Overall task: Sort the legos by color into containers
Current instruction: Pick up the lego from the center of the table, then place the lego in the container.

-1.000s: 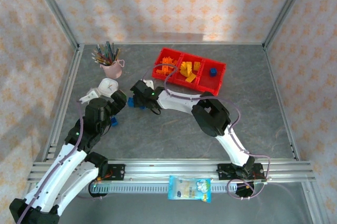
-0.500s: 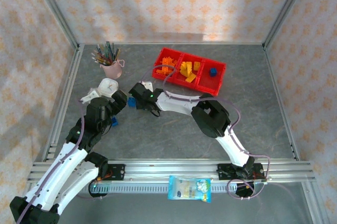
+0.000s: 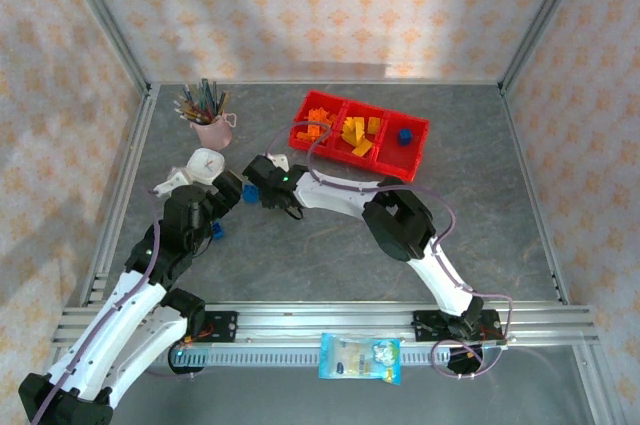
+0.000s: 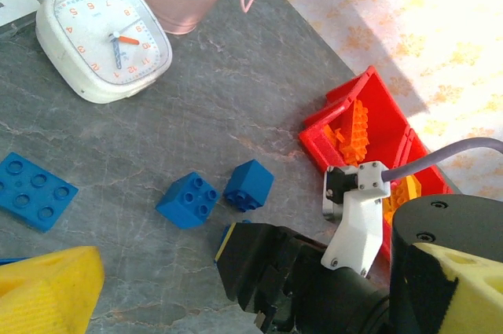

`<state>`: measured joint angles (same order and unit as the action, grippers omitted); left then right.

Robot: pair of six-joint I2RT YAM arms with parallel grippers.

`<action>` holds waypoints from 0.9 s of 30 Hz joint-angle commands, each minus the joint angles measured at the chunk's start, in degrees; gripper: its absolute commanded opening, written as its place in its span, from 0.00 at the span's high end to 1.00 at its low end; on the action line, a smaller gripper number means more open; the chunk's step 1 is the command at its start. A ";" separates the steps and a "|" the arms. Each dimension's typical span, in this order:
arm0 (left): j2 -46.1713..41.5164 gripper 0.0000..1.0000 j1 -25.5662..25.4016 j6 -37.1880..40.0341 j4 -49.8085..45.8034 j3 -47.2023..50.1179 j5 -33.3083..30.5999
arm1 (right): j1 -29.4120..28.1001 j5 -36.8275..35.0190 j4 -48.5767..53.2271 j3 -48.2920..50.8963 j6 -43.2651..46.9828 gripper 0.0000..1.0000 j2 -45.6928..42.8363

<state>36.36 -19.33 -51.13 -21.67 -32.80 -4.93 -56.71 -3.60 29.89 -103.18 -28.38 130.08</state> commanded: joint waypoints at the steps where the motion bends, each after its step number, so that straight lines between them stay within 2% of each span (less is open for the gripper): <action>1: -0.47 0.01 0.61 -0.02 1.57 0.28 0.53 | -0.25 -2.62 2.73 -2.20 0.29 0.64 -0.86; 7: 0.33 0.01 0.62 0.42 1.80 -0.47 1.11 | 0.31 -2.14 2.70 -1.28 0.10 0.69 -3.27; 16: 2.61 0.01 0.61 1.39 5.17 -1.67 4.96 | 4.89 -2.03 1.22 5.53 -0.02 0.70 -13.89; 22: 5.52 0.01 -0.06 1.39 10.12 -0.13 9.29 | 10.55 -3.96 0.97 12.97 -0.61 0.70 -22.75; 27: 8.89 0.01 -2.80 1.95 14.04 0.22 10.64 | 18.37 -5.40 1.55 17.22 -0.39 0.70 -28.19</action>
<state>43.92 -20.71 -50.78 -12.25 -32.75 3.55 -41.80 -5.85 30.41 -88.03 -28.51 104.86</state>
